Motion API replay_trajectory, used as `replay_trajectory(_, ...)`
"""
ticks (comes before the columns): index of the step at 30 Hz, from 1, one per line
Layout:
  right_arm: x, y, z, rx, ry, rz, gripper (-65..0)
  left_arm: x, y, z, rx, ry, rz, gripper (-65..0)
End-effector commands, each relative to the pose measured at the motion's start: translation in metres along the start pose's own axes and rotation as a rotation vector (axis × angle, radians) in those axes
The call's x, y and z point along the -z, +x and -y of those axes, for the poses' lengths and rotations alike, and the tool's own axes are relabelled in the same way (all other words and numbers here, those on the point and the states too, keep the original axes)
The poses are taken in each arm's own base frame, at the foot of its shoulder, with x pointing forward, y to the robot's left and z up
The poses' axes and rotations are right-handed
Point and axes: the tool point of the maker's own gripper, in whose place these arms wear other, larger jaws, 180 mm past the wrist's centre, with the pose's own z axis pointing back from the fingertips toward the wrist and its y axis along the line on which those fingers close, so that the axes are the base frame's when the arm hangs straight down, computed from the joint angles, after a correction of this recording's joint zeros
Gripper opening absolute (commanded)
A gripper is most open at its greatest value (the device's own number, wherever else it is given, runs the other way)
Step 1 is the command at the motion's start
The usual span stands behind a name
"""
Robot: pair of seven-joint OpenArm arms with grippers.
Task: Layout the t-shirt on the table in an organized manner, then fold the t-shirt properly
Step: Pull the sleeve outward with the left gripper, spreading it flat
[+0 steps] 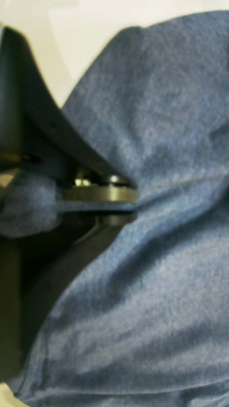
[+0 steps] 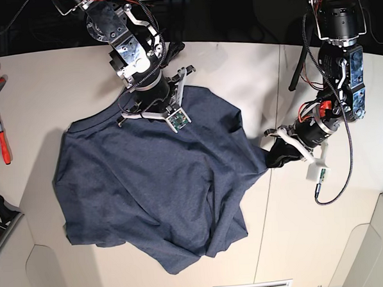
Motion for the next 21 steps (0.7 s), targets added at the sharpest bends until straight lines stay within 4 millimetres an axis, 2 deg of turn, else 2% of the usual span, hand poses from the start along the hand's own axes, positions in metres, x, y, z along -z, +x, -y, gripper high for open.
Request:
replay_trajectory(1, -0.001, -0.031, 0.001, -0.005, 0.003, -0.127, -60.6, -0.002, 0.028, -0.004, 0.039, 0.002, 0.066, -65.0)
replay_trajectory(3, -0.002, -0.032, 0.001, -0.005, 0.003, -0.132, -60.6, -0.005, 0.032, -0.016, 0.087, 0.046, 0.060, -65.0)
replay_trajectory(7, -0.002, -0.033, 0.001, -0.010, 0.000, -0.137, -60.6, -0.016, 0.052, -0.053, 0.174, 0.191, 0.063, -65.0)
replay_trajectory(10, -0.002, -0.033, 0.002, -0.012, -0.001, -0.137, -60.6, -0.024, 0.065, -0.066, 0.232, 0.218, 0.054, -65.0)
replay_trajectory(11, -0.002, -0.033, 0.002, -0.012, -0.001, -0.137, -60.6, -0.027, 0.066, -0.070, 0.249, 0.222, 0.044, -59.4)
replay_trajectory(13, -0.002, -0.033, 0.002, -0.012, -0.002, -0.137, -60.6, -0.029, 0.063, -0.072, 0.272, 0.218, 0.017, -40.8)
replay_trajectory(14, -0.002, -0.033, 0.002, -0.012, -0.002, -0.137, -60.6, -0.030, 0.062, -0.072, 0.274, 0.218, 0.008, -35.5)
replay_trajectory(21, -0.005, -0.028, 0.009, -0.048, -0.034, -0.136, -60.5, -0.032, 0.062, -0.077, 0.224, 0.243, 0.012, -34.0)
